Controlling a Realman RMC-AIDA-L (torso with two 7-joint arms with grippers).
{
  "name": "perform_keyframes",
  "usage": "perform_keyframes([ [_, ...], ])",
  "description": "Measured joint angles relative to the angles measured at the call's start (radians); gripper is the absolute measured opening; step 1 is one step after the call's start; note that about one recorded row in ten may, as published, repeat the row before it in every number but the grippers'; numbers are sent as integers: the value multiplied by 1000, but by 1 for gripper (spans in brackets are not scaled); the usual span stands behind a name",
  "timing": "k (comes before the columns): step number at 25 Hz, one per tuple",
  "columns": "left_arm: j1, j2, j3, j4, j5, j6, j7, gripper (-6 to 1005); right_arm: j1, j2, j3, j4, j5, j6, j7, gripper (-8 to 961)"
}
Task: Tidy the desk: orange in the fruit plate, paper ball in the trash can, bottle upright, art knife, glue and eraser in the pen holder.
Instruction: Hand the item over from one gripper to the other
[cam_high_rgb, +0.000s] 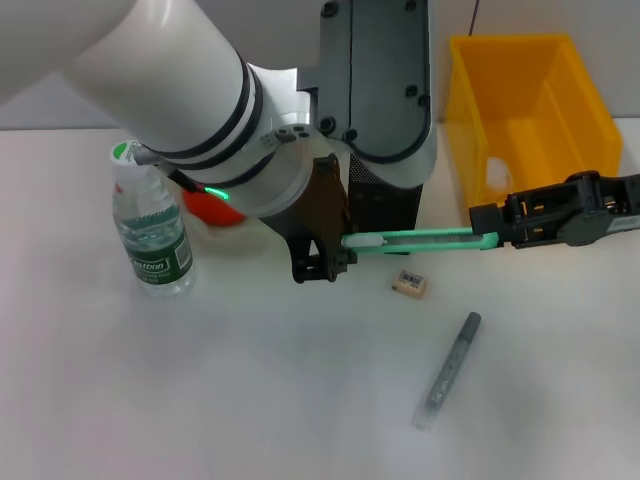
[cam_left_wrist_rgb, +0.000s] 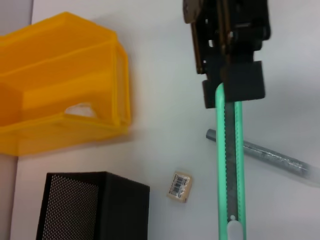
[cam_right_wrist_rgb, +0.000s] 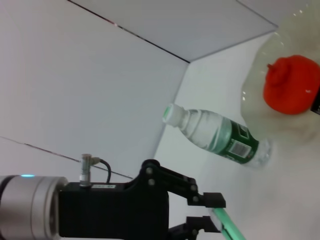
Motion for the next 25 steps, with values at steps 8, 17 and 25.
perform_keyframes([
  [8,-15,-2,-39,-12,-8,26,-80,197,-6,10,-3,0,10,11,-21,494],
  [17,-16,-4,-40,-13,-34,34,-113,197,-7,30,-4,2,10,29,-43,489],
  [25,-12,-3,-45,-12,-40,36,-116,197,-6,38,-3,1,10,38,-54,473],
])
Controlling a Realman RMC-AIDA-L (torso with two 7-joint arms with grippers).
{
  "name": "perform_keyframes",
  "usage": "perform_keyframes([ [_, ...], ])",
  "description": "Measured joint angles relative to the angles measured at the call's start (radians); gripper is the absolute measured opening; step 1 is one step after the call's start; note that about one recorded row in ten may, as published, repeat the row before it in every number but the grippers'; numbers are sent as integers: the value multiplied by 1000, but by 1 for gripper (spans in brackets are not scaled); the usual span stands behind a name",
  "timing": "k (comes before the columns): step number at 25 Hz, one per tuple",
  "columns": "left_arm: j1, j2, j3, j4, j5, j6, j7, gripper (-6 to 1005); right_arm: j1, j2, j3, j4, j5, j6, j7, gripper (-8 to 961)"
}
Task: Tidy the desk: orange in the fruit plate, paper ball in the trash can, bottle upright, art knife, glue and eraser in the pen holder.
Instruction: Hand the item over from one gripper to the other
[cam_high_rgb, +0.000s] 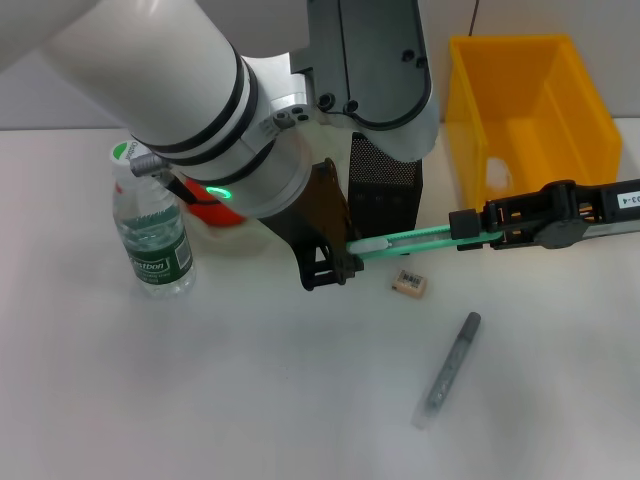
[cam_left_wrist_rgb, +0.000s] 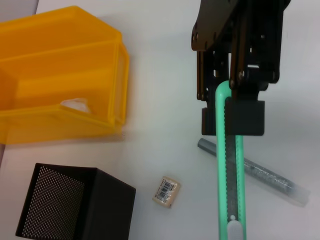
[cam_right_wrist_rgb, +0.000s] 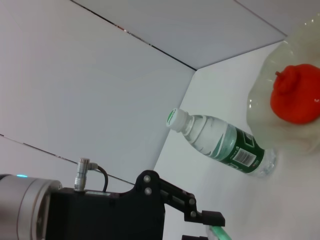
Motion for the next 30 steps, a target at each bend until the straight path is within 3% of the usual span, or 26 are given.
perform_keyframes([
  [3,0,0,-5,-1,0,0,-2,197,0,3,-4,2,0,8,0,467],
  [9,-2,2,-7,-6,0,0,-9,197,1,4,-3,0,0,15,0,343],
  [19,0,3,-9,-6,0,0,-13,204,0,16,-5,1,0,34,-7,345],
  [22,1,3,-9,-8,0,0,-12,215,0,16,-3,0,0,34,-8,241],
  [30,1,3,-9,-9,0,0,-12,245,-2,16,-4,0,0,36,-11,221],
])
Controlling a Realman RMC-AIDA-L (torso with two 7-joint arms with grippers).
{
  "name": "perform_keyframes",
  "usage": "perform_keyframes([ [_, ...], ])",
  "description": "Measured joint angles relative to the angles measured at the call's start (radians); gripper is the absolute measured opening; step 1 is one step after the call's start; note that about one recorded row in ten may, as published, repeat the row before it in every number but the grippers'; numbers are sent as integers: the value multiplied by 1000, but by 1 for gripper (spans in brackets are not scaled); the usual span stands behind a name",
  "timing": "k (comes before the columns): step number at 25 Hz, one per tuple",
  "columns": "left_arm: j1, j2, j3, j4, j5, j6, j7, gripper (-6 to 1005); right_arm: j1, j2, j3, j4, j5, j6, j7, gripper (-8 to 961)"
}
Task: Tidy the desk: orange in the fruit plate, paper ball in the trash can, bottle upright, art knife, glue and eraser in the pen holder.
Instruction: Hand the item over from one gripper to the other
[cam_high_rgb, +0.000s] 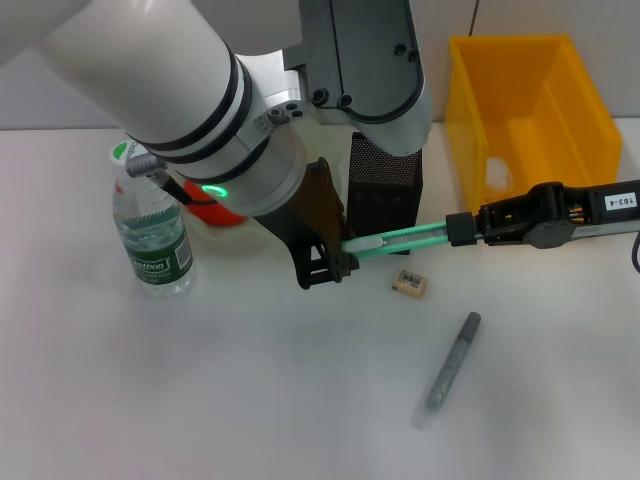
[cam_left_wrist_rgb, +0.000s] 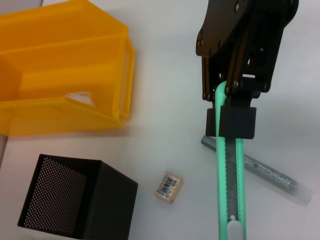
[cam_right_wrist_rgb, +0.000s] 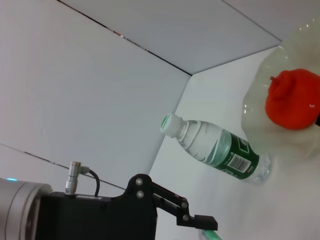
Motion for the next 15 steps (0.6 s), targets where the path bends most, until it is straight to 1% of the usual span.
perform_keyframes([
  [3,0,-1,0,0,0,-1,0,256,0,0,-1,0,0,1,-1,184],
  [15,6,-2,0,-1,-1,-8,8,302,1,1,2,0,0,2,-3,113],
])
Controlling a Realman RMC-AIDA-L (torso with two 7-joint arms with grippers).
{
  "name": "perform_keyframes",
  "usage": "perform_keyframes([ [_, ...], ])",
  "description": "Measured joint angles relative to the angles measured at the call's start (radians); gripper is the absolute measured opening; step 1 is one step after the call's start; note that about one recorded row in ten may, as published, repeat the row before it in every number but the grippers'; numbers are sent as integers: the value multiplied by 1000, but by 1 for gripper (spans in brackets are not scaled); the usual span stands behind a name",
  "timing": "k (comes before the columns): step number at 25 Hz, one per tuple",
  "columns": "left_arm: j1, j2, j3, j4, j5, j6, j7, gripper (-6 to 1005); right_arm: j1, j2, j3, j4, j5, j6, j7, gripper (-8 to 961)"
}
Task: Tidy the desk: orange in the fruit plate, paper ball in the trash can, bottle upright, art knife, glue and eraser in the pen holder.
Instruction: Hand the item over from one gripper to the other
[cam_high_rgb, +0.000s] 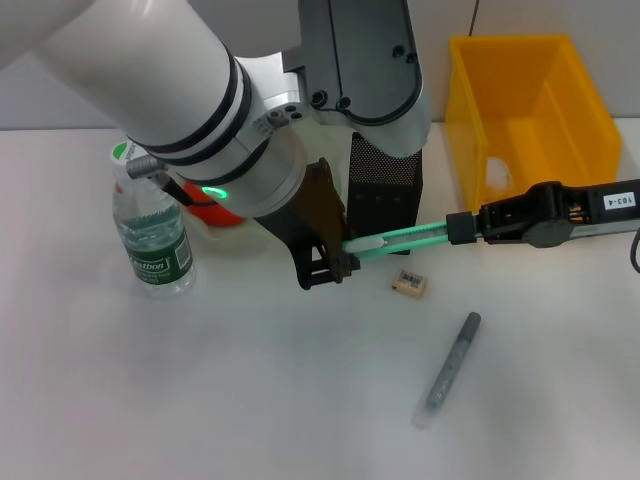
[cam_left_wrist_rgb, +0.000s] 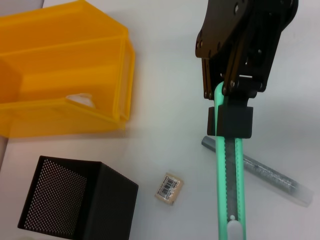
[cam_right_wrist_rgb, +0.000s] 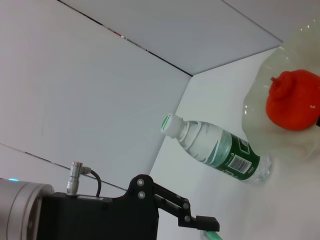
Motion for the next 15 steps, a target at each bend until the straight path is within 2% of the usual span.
perform_keyframes([
  [12,-2,1,0,-3,10,6,-5,347,3,0,1,0,0,10,0,106],
  [15,-2,2,0,-3,11,5,-5,411,2,0,0,0,0,10,0,104],
])
